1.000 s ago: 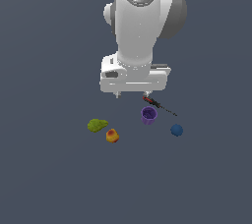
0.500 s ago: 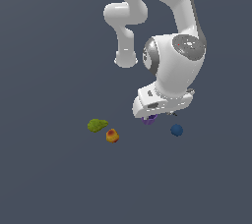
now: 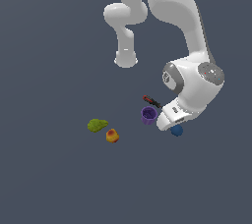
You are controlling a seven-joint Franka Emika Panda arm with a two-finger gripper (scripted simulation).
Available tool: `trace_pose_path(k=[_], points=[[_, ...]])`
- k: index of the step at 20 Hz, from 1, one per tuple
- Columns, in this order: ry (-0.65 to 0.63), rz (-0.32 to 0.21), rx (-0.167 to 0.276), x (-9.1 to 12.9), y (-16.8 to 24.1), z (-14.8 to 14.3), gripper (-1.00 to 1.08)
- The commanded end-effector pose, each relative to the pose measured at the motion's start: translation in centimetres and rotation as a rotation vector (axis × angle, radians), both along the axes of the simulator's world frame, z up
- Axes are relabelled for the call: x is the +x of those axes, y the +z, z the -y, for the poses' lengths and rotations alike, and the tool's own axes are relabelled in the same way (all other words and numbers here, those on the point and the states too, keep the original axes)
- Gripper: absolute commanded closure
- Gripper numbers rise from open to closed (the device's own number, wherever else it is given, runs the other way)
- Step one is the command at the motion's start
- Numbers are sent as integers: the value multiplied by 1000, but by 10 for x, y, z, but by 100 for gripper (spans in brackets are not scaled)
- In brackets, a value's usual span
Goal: Pick up a designated object from a clutter of objects.
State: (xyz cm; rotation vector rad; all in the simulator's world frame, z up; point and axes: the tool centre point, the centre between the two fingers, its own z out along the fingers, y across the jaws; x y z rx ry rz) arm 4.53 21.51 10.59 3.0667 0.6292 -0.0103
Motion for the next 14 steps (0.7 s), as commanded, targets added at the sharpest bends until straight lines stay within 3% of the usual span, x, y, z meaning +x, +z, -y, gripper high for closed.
trace_pose_path(k=[1,6,14], points=[[24,3,6,-2,-12,-14,-92],[49,4,12,-5,-24,-29,-92],[50,3,11,-6,-33,-29,-92]])
